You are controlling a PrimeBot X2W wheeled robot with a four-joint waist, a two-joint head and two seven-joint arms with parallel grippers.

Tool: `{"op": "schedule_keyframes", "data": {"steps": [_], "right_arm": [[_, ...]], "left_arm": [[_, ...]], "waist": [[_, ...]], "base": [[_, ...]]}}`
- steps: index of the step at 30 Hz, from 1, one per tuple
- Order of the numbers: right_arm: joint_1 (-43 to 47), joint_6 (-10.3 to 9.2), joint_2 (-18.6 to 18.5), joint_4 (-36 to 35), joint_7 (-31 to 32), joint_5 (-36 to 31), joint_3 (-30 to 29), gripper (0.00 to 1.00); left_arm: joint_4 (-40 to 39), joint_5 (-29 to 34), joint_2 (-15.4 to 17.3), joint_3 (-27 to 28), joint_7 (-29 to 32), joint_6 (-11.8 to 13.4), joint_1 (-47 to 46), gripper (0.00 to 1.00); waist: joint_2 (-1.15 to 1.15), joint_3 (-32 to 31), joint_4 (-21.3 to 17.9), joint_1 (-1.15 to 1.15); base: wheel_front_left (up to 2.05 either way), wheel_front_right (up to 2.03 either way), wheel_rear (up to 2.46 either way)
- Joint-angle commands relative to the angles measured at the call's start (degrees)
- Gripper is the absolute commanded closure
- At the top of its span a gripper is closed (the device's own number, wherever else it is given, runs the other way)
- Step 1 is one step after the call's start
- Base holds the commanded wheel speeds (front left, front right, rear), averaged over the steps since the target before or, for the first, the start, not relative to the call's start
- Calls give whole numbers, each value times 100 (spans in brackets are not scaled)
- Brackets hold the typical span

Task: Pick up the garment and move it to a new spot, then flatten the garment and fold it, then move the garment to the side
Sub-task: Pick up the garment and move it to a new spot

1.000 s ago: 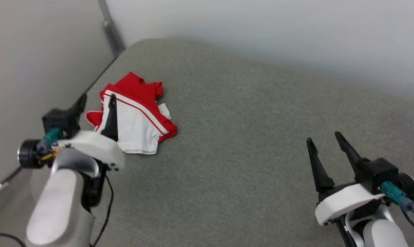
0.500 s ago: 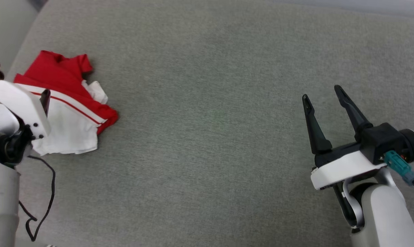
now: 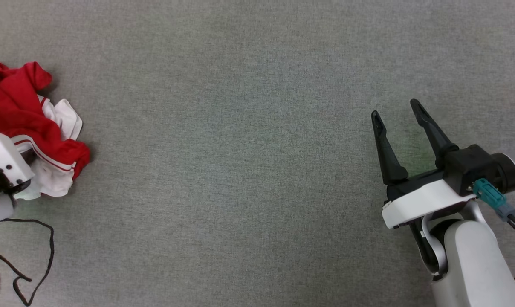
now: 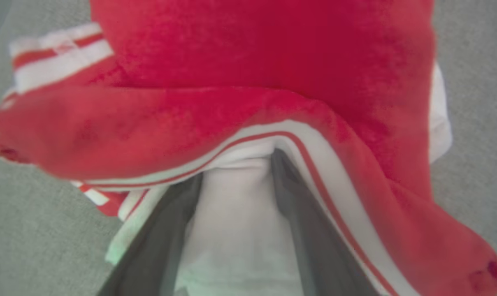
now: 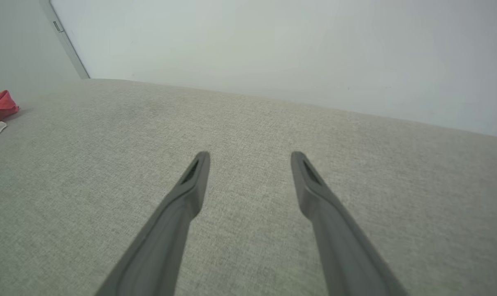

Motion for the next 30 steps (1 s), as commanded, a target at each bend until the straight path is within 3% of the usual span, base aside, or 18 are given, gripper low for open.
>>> {"op": "schedule_keyframes", "data": {"steps": [1, 9, 16, 23, 30], "right_arm": [[-70, -6, 4, 25, -22, -15, -25, 0], [158, -6, 5, 173, -54, 22, -135, 0], [450, -6, 5, 273, -38, 166, -311, 0], [835, -6, 5, 210, 47, 237, -552, 0], [1241, -6, 5, 40, 230, 249, -718, 0]], "left_arm": [[217, 59, -237, -121, -41, 48, 210, 100], [-112, 512, -20, -270, -1314, 46, -183, 100], [-394, 952, -41, -554, -2627, -46, -419, 100], [-776, 1176, -293, -842, -3463, -140, -370, 100], [-1499, 1183, -913, -1248, -3779, -199, 63, 100]], "waist": [[0, -67, 15, 0], [0, -701, 167, 0], [0, -1450, 219, 0], [0, -2078, -5, 0], [0, -2482, -522, 0]], "base": [[0, 0, 0], [0, 0, 0], [0, 0, 0], [0, 0, 0], [0, 0, 0]]}}
